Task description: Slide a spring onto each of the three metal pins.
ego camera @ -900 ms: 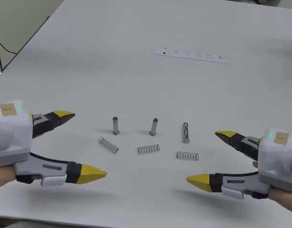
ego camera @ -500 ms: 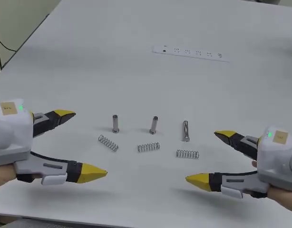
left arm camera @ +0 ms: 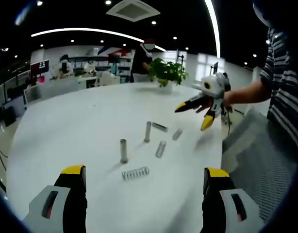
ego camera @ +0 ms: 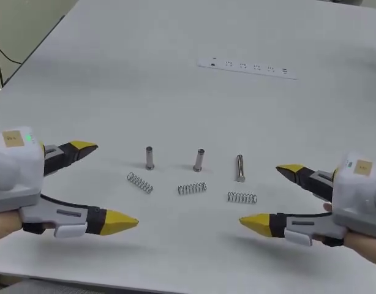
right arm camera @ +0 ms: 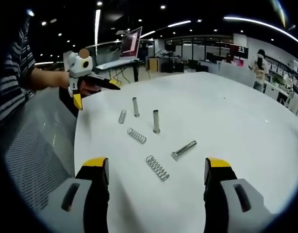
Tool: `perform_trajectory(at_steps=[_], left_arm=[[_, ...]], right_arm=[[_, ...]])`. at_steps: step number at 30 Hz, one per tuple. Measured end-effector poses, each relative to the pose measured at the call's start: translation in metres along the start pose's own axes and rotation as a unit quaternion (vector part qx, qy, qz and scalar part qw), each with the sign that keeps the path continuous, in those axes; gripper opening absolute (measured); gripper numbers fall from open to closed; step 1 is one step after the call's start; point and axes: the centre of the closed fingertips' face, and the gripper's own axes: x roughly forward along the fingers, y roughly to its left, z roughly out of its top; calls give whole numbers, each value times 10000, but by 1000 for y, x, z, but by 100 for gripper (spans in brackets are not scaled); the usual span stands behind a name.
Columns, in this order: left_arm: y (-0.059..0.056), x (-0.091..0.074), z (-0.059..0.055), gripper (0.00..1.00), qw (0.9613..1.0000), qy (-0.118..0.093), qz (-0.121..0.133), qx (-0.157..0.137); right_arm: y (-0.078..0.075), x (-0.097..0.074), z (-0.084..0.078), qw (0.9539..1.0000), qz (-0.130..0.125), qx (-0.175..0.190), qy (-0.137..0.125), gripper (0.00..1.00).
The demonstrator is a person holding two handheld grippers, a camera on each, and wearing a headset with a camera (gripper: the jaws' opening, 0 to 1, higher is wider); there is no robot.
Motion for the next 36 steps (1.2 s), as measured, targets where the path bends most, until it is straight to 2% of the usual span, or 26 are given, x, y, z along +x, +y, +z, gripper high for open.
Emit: perform_trajectory(at_steps=[7, 12, 21, 28, 31, 36], left_arm=[[-2, 0, -2, 98, 10000, 25, -10, 1], [-2, -1, -2, 98, 10000, 24, -9, -6], [-1, -3, -1, 98, 10000, 16, 22, -23], [-1, -3, -3, 98, 10000, 40, 14, -16], [0, -4, -3, 98, 10000, 47, 38, -12], [0, -5, -3, 98, 10000, 39, 39, -38]], right_arm=[[-12, 4, 12, 10000, -43, 81, -8, 75], [-23, 10, 20, 9998, -82, 194, -24, 67], [-37, 22, 30, 9984, -154, 499, 230, 54], [-44, 36, 30, 9942, -222, 929, 496, 44], [-49, 42, 29, 9902, -322, 1216, 603, 38], [-55, 50, 21, 9849, -416, 1469, 811, 32]])
